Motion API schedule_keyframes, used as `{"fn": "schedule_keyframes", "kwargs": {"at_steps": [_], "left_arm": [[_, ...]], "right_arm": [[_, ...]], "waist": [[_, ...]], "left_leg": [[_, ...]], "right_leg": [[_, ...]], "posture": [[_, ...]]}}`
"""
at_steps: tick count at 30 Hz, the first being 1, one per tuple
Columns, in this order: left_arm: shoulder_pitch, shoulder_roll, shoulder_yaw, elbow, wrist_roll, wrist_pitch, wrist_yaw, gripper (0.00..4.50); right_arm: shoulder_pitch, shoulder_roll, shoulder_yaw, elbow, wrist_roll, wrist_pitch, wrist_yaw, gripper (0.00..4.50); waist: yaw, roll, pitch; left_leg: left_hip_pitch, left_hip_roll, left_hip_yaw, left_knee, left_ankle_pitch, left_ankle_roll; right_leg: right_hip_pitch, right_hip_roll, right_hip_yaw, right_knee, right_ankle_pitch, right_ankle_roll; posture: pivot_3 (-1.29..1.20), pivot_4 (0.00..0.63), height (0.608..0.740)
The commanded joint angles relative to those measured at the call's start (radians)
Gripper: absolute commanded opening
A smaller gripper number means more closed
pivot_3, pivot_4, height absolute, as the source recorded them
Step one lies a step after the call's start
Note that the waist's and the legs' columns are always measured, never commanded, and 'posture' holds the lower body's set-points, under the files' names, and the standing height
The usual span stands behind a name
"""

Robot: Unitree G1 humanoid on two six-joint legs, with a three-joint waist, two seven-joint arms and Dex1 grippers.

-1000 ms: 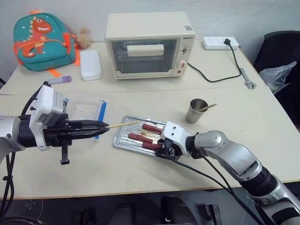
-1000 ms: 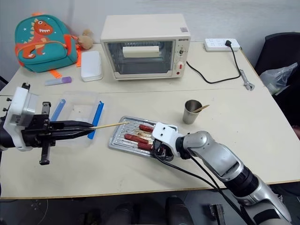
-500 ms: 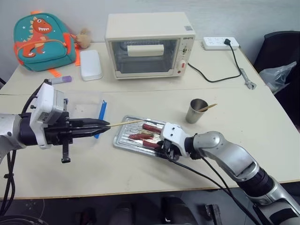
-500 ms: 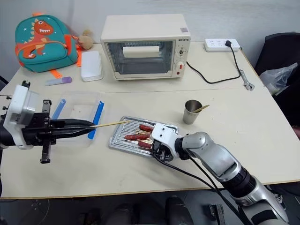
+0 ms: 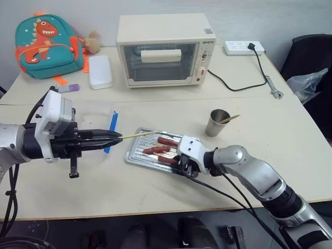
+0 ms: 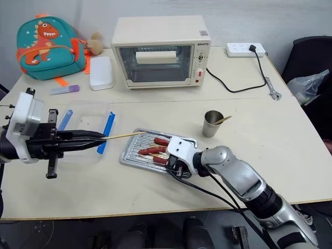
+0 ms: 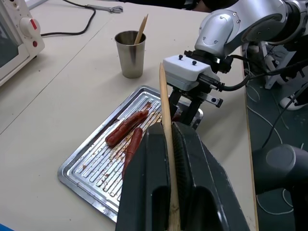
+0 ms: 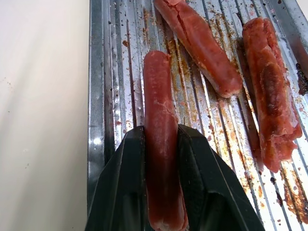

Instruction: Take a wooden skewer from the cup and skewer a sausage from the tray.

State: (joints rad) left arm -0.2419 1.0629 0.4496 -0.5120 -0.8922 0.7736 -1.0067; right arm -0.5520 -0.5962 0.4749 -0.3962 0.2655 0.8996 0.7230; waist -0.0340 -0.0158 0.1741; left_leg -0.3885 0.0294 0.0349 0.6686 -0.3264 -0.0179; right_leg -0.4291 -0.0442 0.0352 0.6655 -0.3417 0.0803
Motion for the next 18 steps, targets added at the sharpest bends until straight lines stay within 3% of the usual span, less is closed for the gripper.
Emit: {"fn": "schedule_keyframes", "kwargs": {"at_steps": [1, 9, 18], "left_arm": [[-0.018, 0.014, 0.006, -0.006, 0.006, -0.023, 0.000, 0.00], [-0.017, 0.008, -0.011, 0.009, 0.019, -0.041, -0.004, 0.00], [-0.013, 0.033, -0.072, 0.071, 0.069, -0.100, -0.125, 0.00]], "right_arm": [[0.012, 0.006, -0.006, -0.009, -0.009, -0.004, 0.006, 0.56], [-0.013, -0.017, -0.024, -0.032, -0.003, -0.008, 0.042, 0.56], [-0.105, -0.346, -0.242, -0.119, 0.212, -0.167, 0.535, 0.56]], "waist": [[0.000, 0.000, 0.000], [0.001, 0.000, 0.000], [0.004, 0.000, 0.000]], "left_leg": [[0.000, 0.000, 0.000, 0.000, 0.000, 0.000], [0.000, 0.000, 0.000, 0.001, 0.000, 0.000], [0.000, 0.000, 0.000, 0.003, -0.001, 0.002]], "right_leg": [[0.000, 0.000, 0.000, 0.000, 0.000, 0.000], [0.000, 0.000, 0.000, 0.001, 0.000, 0.000], [0.001, 0.001, -0.001, 0.001, 0.000, 0.000]], "posture": [[0.00, 0.150, 0.740], [0.00, 0.150, 0.740], [0.00, 0.150, 0.740]]}}
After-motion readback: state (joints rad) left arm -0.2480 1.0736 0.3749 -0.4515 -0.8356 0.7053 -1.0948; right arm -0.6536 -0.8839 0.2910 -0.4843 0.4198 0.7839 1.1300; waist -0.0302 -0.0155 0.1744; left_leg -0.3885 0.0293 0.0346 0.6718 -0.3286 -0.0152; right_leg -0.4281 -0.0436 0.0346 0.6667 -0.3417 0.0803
